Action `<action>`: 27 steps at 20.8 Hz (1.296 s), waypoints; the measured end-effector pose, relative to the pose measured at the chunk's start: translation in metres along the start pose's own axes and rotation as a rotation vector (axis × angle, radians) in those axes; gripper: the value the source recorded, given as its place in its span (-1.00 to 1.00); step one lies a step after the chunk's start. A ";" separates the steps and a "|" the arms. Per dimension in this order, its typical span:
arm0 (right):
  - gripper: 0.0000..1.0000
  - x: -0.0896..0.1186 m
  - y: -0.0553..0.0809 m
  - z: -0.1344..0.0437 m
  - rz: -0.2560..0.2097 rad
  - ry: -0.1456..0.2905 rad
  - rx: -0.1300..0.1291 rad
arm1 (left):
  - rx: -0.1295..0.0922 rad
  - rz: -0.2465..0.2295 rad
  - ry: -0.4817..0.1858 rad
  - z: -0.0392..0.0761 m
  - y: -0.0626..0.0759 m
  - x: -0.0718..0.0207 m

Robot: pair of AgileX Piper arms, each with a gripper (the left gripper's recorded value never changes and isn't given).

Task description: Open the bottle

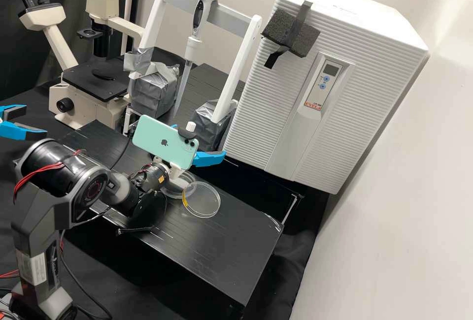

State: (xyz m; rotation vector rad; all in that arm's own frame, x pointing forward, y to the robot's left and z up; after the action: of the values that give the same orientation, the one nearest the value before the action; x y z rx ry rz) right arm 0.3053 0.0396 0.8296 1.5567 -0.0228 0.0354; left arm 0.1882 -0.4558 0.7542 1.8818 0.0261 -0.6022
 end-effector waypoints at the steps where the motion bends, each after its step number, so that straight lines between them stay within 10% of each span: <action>1: 1.00 0.000 0.000 0.000 0.000 0.000 0.000 | 0.000 0.000 0.000 0.000 0.000 0.0000; 10: 1.00 -0.013 0.005 -0.004 0.011 0.011 0.000 | 0.001 0.002 -0.001 0.000 0.001 0.0004; 16: 1.00 -0.058 0.020 -0.034 0.062 0.129 0.010 | 0.001 0.001 -0.003 0.000 0.000 0.0006; 22: 1.00 -0.081 0.001 -0.062 0.014 0.247 -0.036 | 0.002 -0.003 -0.011 0.002 0.000 0.0009; 27: 1.00 -0.078 -0.019 -0.064 -0.040 0.217 -0.055 | 0.001 -0.005 -0.010 0.002 -0.001 -0.0006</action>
State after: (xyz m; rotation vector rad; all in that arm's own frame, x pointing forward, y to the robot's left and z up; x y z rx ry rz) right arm 0.2280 0.1027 0.8065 1.4906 0.1771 0.1711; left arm 0.1864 -0.4572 0.7528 1.8802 0.0242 -0.6152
